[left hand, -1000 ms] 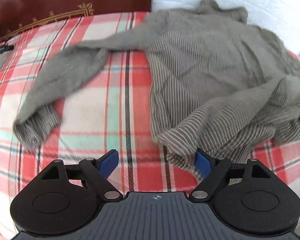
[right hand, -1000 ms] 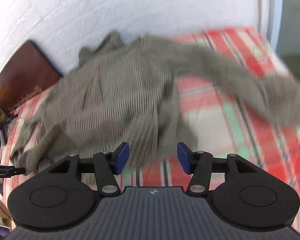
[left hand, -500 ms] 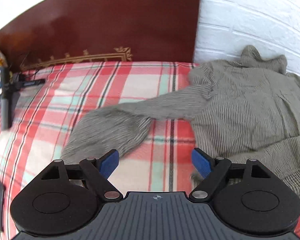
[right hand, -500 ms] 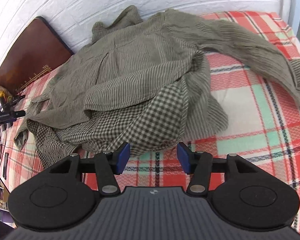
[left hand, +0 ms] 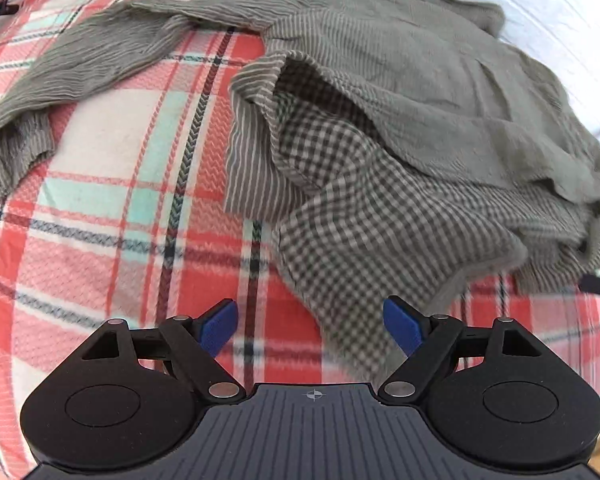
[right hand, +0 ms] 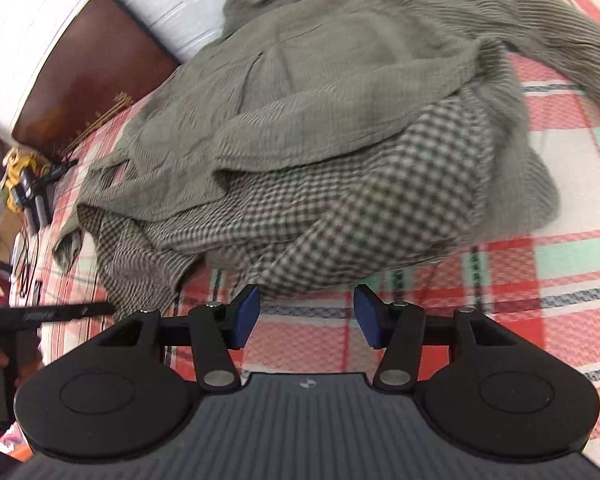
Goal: Fold clothes
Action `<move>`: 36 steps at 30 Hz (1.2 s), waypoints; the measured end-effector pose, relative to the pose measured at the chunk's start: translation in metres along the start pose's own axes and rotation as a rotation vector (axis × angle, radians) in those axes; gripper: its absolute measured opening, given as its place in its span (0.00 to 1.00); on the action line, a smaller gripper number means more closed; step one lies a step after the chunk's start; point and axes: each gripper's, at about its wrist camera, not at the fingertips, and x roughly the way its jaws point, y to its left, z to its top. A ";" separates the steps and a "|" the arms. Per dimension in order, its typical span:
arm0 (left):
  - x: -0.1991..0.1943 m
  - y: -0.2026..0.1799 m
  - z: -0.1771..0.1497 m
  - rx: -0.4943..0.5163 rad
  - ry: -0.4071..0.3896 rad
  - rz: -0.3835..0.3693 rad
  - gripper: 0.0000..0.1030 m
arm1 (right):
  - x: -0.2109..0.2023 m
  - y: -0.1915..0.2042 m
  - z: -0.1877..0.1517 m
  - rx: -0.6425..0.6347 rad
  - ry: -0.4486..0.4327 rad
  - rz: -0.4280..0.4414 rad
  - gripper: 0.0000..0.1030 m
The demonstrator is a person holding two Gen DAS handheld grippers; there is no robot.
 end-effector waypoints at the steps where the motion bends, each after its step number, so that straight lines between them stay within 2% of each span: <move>1: 0.002 -0.002 0.002 -0.006 -0.008 -0.001 0.86 | 0.001 0.001 0.000 -0.003 0.002 0.001 0.56; 2: 0.004 -0.005 0.003 -0.010 -0.016 -0.010 0.85 | 0.001 0.002 -0.001 -0.002 0.002 0.002 0.56; 3: 0.004 -0.008 0.004 -0.011 -0.024 -0.044 0.74 | 0.001 0.002 -0.002 0.000 0.001 0.003 0.56; 4: 0.004 -0.011 0.004 -0.014 -0.026 -0.079 0.48 | 0.001 0.002 -0.002 0.003 0.001 0.004 0.56; 6: 0.009 -0.018 0.003 -0.030 0.008 -0.137 0.12 | 0.002 0.001 -0.004 0.009 0.004 0.005 0.56; 8: 0.005 -0.026 -0.003 -0.013 0.007 -0.159 0.00 | 0.003 0.000 -0.005 0.013 0.004 0.007 0.56; 12: -0.017 -0.043 -0.021 0.050 -0.043 -0.162 0.00 | 0.004 0.002 -0.011 0.026 -0.005 0.021 0.56; 21: -0.041 -0.044 -0.056 0.017 -0.036 -0.153 0.00 | 0.015 0.004 -0.007 0.106 -0.066 0.089 0.56; 22: -0.043 -0.043 -0.059 0.013 -0.039 -0.152 0.00 | 0.017 0.005 -0.006 0.102 -0.073 0.086 0.48; 23: -0.045 -0.044 -0.060 0.012 -0.044 -0.147 0.00 | 0.019 0.007 -0.004 0.097 -0.068 0.089 0.31; 24: -0.047 -0.043 -0.062 0.011 -0.049 -0.145 0.00 | 0.020 0.007 -0.002 0.096 -0.046 0.095 0.01; 26: -0.050 -0.042 -0.063 0.011 -0.062 -0.140 0.00 | 0.011 0.012 -0.003 0.074 -0.043 0.100 0.01; 30: -0.055 -0.044 -0.067 0.014 -0.072 -0.140 0.00 | -0.035 0.026 -0.008 -0.013 -0.072 0.143 0.01; 33: -0.060 -0.050 -0.075 0.052 -0.057 -0.153 0.00 | -0.065 0.032 -0.016 -0.054 -0.070 0.146 0.01; 36: -0.063 -0.057 -0.088 0.094 -0.027 -0.173 0.00 | -0.077 0.028 -0.025 -0.055 -0.049 0.129 0.01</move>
